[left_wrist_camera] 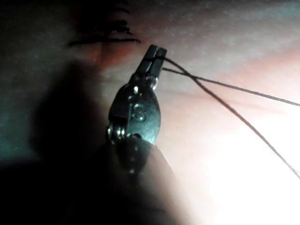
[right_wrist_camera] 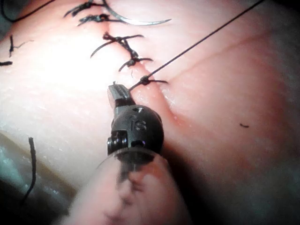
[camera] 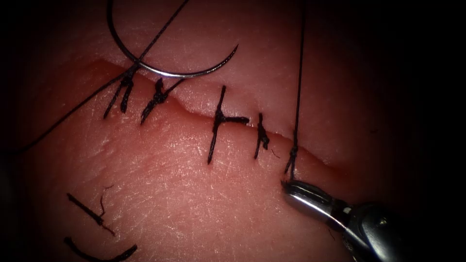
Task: Wound Closure
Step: Pull the right gripper down and the left gripper up to tighten the suture
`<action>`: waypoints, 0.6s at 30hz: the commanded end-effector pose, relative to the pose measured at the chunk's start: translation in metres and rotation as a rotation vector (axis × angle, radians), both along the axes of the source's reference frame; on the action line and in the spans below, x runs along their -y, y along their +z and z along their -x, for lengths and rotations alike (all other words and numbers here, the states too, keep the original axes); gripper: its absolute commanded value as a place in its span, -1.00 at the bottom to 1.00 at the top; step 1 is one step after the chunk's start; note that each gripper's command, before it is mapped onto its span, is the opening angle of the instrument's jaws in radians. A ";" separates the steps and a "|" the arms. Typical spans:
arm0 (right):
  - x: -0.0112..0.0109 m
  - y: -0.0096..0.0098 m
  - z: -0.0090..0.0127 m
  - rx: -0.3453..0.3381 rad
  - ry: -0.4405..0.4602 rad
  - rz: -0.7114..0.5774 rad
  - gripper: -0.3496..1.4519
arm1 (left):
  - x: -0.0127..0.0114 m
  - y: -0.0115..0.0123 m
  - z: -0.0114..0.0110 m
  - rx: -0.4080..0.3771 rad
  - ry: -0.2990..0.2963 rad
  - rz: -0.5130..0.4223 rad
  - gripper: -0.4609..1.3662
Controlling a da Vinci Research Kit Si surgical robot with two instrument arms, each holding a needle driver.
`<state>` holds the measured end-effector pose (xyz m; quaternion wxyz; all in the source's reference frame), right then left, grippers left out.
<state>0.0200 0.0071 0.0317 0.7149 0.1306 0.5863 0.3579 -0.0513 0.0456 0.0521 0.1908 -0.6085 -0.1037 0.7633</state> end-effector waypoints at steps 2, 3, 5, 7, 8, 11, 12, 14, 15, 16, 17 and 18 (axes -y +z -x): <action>0.0000 -0.0001 -0.0001 0.002 -0.007 -0.001 -1.00 | -0.0002 0.0001 0.0000 -0.002 -0.003 0.000 -0.88; 0.0000 -0.0001 -0.0001 0.003 -0.009 -0.002 -1.00 | -0.0002 0.0001 0.0000 -0.003 -0.004 0.000 -0.88; 0.0001 -0.0001 -0.0003 0.004 -0.010 -0.008 -1.00 | -0.0002 0.0001 0.0000 -0.002 -0.002 -0.001 -0.88; 0.0001 0.0000 -0.0004 0.003 -0.011 -0.008 -1.00 | -0.0001 0.0001 0.0000 0.000 -0.001 -0.001 -0.88; 0.0000 0.0000 -0.0005 0.002 -0.013 -0.008 -1.00 | 0.0002 -0.0001 0.0000 0.000 0.000 -0.001 -0.88; -0.0001 0.0001 -0.0005 0.000 -0.015 -0.009 -1.00 | 0.0004 -0.0002 0.0000 0.002 0.003 -0.002 -0.88; -0.0002 0.0001 -0.0006 0.004 -0.014 -0.009 -1.00 | 0.0004 -0.0002 0.0000 0.004 0.005 -0.002 -0.88; -0.0002 0.0001 -0.0006 0.004 -0.014 -0.009 -1.00 | 0.0004 -0.0003 0.0000 0.003 0.005 -0.003 -0.88; -0.0002 0.0001 -0.0006 0.005 -0.014 -0.009 -1.00 | 0.0004 -0.0003 0.0000 0.004 0.005 -0.003 -0.88; -0.0002 0.0001 -0.0006 0.005 -0.013 -0.009 -1.00 | 0.0004 -0.0004 0.0000 0.004 0.005 -0.004 -0.88; -0.0002 0.0001 -0.0006 0.005 -0.014 -0.009 -1.00 | 0.0004 -0.0005 0.0000 0.004 0.005 -0.004 -0.88; -0.0002 0.0001 -0.0006 0.005 -0.014 -0.009 -1.00 | 0.0003 -0.0006 0.0000 0.004 0.004 -0.011 -0.88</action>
